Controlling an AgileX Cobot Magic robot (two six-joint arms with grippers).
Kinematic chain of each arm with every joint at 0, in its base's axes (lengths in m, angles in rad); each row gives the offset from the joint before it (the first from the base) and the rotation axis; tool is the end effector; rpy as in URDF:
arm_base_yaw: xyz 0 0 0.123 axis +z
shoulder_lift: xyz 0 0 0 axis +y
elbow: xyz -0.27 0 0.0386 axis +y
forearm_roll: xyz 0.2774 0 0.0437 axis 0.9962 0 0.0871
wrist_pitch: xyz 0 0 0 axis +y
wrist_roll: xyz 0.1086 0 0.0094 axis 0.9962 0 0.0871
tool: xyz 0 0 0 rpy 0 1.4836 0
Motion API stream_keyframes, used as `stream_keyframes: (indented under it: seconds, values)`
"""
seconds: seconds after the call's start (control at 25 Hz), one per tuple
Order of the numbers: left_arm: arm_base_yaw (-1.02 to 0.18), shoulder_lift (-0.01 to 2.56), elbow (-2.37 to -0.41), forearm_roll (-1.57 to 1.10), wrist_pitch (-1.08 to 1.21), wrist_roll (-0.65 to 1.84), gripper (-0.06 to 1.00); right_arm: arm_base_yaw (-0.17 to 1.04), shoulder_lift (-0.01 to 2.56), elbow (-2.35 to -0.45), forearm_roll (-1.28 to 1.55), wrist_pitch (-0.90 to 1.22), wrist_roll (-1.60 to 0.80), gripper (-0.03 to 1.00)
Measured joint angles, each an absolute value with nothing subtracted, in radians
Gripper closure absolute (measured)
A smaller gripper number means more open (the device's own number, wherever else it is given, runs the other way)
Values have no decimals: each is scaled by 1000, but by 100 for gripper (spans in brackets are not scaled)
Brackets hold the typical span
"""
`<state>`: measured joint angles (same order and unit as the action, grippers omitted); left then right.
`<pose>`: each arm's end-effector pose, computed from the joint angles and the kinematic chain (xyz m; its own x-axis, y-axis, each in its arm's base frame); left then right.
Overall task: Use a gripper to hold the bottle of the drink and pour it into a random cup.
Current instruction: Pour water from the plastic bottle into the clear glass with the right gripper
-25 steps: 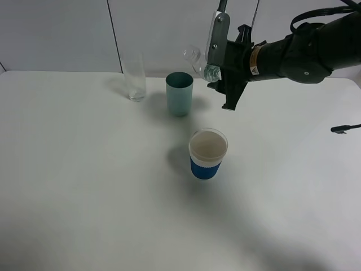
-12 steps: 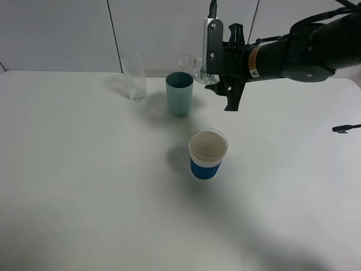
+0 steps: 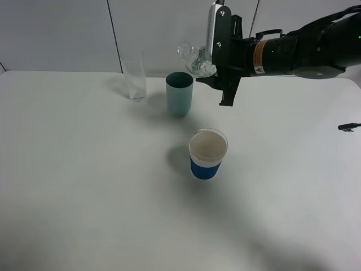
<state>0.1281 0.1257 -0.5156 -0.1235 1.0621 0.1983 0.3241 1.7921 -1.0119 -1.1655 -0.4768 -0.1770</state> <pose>0.0684 -0.0030 0.2814 -0.5450 0.0676 -0.8357 0.0374 0.9977 0.0563 0.3759 0.1747 0.1671 0.4967 -0.7543 -0.4294 -0.6041 0.0549 -0.7950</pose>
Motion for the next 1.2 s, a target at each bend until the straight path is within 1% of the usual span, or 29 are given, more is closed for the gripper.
stream_keyframes:
  seconds: [0.16,0.28,0.68,1.08,1.2]
  values:
    - [128,126,-516,-124,1062,198,-5,276,1792,-1012,-1191,-502,-135,40]
    - [128,126,-516,-124,1062,198,-5,268,1792,-1012,-1245,-504,-133,40]
    - [128,126,-516,-124,1062,198,-5,268,1849,-1012,-1359,-508,-254,40]
    - [128,126,-516,-124,1062,198,-5,268,1887,-1012,-1369,-589,-442,40]
    - [128,126,-516,-124,1062,198,-5,268,1897,-1012,-1371,-595,-454,40]
